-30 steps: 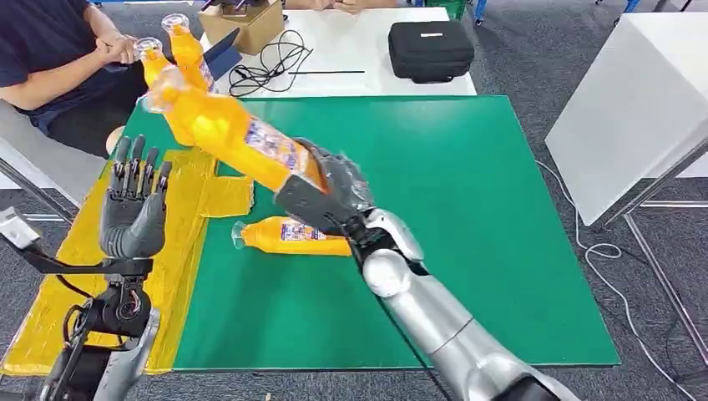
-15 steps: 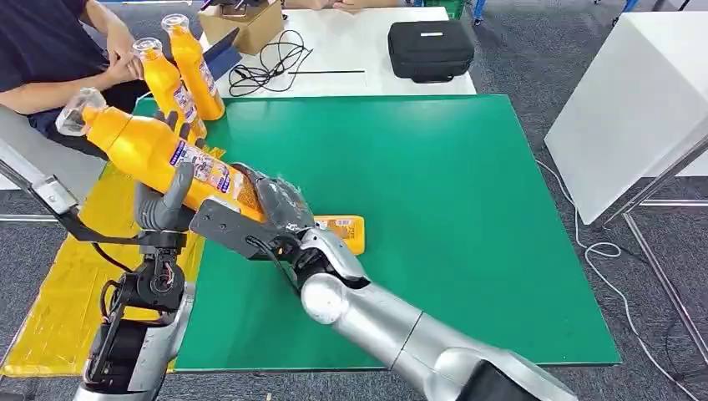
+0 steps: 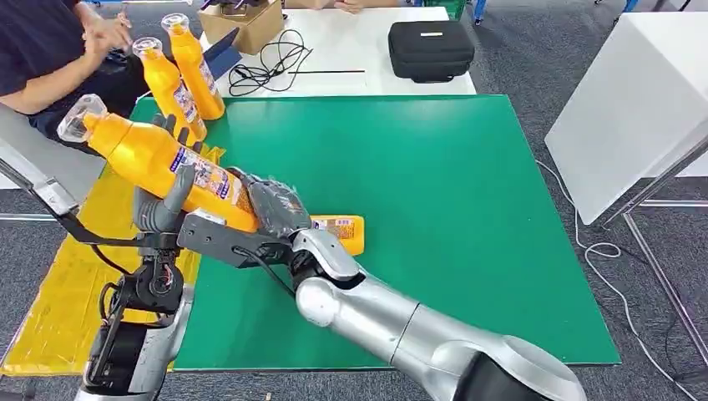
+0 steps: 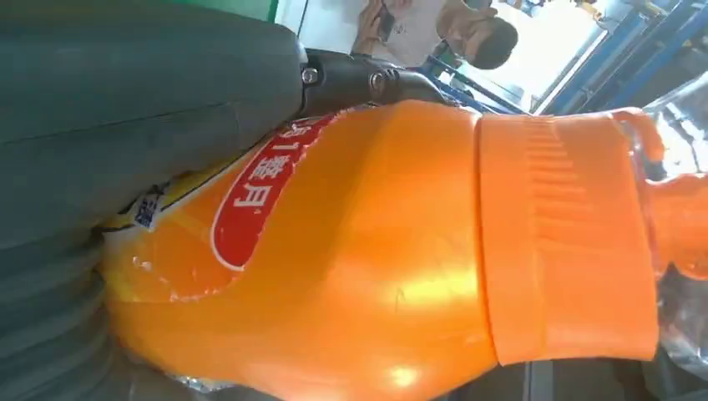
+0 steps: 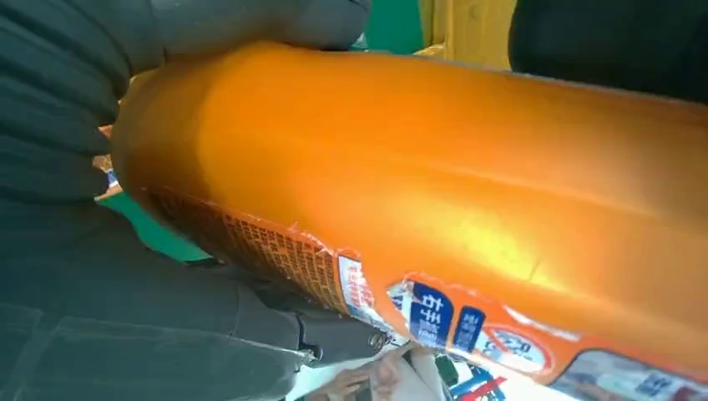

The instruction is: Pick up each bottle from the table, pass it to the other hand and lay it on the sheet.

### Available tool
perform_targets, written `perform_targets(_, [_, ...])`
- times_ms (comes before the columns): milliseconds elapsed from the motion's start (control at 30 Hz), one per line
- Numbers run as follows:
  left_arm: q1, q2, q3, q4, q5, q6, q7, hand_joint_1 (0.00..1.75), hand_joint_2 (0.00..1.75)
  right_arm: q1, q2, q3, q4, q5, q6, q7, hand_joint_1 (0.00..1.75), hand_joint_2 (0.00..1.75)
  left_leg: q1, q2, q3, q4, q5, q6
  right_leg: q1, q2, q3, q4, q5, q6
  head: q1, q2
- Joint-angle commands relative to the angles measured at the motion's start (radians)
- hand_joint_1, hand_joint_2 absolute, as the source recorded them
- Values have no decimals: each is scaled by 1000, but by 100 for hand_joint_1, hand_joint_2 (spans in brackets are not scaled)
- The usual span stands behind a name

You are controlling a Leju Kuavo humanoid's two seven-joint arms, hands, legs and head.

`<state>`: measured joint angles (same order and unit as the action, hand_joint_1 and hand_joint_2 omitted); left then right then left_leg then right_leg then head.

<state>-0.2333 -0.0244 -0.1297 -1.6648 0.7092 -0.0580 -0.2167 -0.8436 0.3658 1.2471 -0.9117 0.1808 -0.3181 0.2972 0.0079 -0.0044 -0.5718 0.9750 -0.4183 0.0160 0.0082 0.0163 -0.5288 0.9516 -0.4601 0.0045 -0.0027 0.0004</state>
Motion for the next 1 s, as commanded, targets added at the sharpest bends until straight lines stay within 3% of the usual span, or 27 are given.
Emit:
perform_targets(33, [-88, -26, 10, 61, -5, 9, -1, 3, 175, 9, -17, 131, 36, 17, 64, -13, 175, 175, 1, -4, 3, -1, -1, 0, 1, -5, 5, -2, -1, 1, 0, 0])
perform_targets(67, [-85, -26, 14, 58, -5, 10, -4, 152, 175, 8, -17, 130, 41, 19, 66, -15, 175, 175, 1, -4, 4, -1, -1, 0, 1, -6, 7, -2, -2, 2, 0, 0])
perform_targets(100, [-82, -26, 18, 55, -4, 10, -8, 175, 175, 8, -17, 130, 43, 20, 68, -16, 175, 175, 1, -5, 5, -1, -1, 0, 1, -7, 8, -2, -2, 2, 0, 0])
perform_targets(633, [-69, -22, 45, 50, 9, -2, -18, 175, 175, -11, -17, 111, 108, 24, 85, -33, 175, 175, 1, -3, 1, 0, 0, 0, 1, -3, 2, -1, 0, 1, 0, 0])
perform_targets(833, [-9, 3, 121, 21, 24, -46, -32, 175, 175, -15, -17, 39, 173, 35, 43, -94, 175, 175, 1, -1, 6, -2, -1, -1, 1, -3, 7, -3, -1, 2, 0, 0])
perform_targets(900, [10, 1, 144, 9, 25, -49, -30, 175, 175, -10, -17, -12, 195, 49, 6, -127, 175, 175, 1, -2, 5, -1, -1, -1, 1, -4, 7, -2, -2, 2, 0, 0])
perform_targets(933, [30, 7, 164, 2, 24, -56, -28, 175, 175, -1, -17, -99, 210, 38, 10, -189, 171, 175, 1, -2, 4, -1, -1, 0, 1, -4, 5, -2, -1, 1, 0, 0])
perform_targets(967, [40, 11, 176, 3, 21, -66, -29, 175, 175, 9, -17, -177, 217, 41, 45, -249, 0, 175, 1, -2, 5, -1, -1, 0, 1, -4, 6, -2, -2, 1, 0, 0])
perform_targets(1000, [49, 16, 189, 6, 12, -80, -31, 175, 175, 23, -25, -261, 206, 77, 66, -280, 0, 0, 1, -1, 3, -1, -1, 0, 1, -3, 4, -1, -1, 1, 0, 0])
